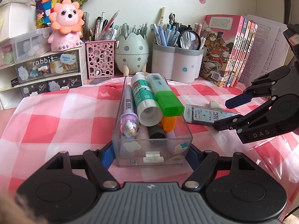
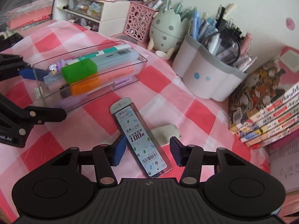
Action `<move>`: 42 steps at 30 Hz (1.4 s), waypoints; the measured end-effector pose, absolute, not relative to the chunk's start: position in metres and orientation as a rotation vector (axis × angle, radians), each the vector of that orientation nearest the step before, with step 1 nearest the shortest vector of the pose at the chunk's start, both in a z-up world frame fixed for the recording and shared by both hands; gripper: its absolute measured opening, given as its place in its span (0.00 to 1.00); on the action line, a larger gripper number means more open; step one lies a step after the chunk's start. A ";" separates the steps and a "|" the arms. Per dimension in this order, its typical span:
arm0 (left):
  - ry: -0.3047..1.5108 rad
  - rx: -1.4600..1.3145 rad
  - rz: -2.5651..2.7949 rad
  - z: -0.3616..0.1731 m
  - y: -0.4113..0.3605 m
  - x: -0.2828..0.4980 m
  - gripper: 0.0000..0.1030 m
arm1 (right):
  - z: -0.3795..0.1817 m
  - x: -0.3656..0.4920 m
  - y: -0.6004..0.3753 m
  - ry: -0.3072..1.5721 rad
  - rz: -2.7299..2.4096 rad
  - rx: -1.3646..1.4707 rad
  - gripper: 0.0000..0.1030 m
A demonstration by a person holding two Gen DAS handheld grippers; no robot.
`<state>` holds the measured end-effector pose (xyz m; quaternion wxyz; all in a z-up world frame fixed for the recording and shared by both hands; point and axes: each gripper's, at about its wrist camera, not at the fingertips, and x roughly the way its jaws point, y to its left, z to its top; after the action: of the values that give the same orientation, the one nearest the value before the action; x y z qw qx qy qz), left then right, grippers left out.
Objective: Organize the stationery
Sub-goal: 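Withdraw the right tool to the lead refill case, then close the right tool on the lead refill case, then lift the lead refill case, lower it into the tray, open right tool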
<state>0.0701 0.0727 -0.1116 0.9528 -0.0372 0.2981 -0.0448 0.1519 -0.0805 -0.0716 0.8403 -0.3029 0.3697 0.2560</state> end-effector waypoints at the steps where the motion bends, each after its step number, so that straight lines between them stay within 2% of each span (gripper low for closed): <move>1: 0.606 -0.076 -0.091 -0.112 0.073 0.070 0.48 | -0.071 0.153 -0.082 0.797 0.541 -0.615 0.45; 7: 0.606 -0.076 -0.091 -0.112 0.073 0.070 0.48 | -0.070 0.148 -0.085 0.856 0.504 -0.522 0.35; 12: 0.606 -0.076 -0.091 -0.112 0.073 0.070 0.48 | -0.068 0.141 -0.082 0.918 0.527 -0.471 0.33; 17: 0.606 -0.075 -0.091 -0.112 0.073 0.070 0.48 | -0.067 0.145 -0.077 0.962 0.531 -0.419 0.36; 23: 0.605 -0.078 -0.092 -0.111 0.073 0.070 0.48 | -0.069 0.148 -0.074 0.966 0.514 -0.378 0.33; 33: 0.605 -0.079 -0.093 -0.111 0.073 0.070 0.48 | -0.062 0.170 -0.108 1.060 0.470 0.007 0.32; 42: 0.606 -0.076 -0.092 -0.111 0.073 0.070 0.48 | -0.035 0.171 -0.111 0.996 0.438 0.155 0.32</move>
<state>0.0699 0.0729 -0.1111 0.9528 -0.0373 0.2981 -0.0451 0.1706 -0.1111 -0.0345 0.8528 0.0738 0.4734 0.2079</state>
